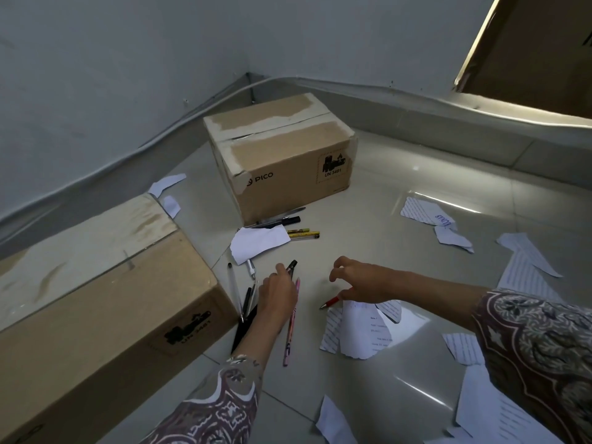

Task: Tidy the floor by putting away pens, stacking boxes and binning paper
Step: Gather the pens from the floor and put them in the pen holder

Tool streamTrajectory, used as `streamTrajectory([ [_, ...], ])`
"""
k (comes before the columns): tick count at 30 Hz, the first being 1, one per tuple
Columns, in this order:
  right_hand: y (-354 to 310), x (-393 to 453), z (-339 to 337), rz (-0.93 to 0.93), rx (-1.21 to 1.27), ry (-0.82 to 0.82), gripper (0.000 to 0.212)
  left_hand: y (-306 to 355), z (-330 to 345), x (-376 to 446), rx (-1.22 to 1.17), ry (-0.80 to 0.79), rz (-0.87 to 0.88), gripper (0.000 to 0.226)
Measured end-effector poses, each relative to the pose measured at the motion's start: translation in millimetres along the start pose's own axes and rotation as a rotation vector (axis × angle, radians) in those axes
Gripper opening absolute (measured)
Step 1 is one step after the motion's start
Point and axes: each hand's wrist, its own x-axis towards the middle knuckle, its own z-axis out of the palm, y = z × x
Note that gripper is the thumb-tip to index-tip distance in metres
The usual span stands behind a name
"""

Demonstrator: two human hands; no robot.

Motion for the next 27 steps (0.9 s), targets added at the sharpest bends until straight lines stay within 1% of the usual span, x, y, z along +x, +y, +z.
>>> streamTrajectory([
  [2, 0, 0, 1, 0.001, 0.001, -0.003, 0.043, 0, 2, 1, -0.017, -0.014, -0.008, 0.031],
  [7, 1, 0, 5, 0.004, 0.003, -0.025, 0.043, -2, 2, 10, -0.135, -0.032, -0.094, 0.035],
  [12, -7, 5, 8, -0.016, -0.002, -0.034, 0.044, -5, 0, 10, -0.134, -0.073, -0.112, 0.035],
  [18, -15, 13, 6, -0.012, 0.045, -0.015, 0.044, 4, -23, 9, -0.181, -0.064, -0.08, 0.023],
  [22, -23, 22, 0, 0.022, 0.16, 0.046, 0.041, 18, -56, 10, -0.367, -0.05, -0.015, 0.013],
  [27, -43, 42, -14, 0.042, 0.349, 0.153, 0.034, 35, -126, 14, -0.628, -0.057, 0.033, 0.016],
])
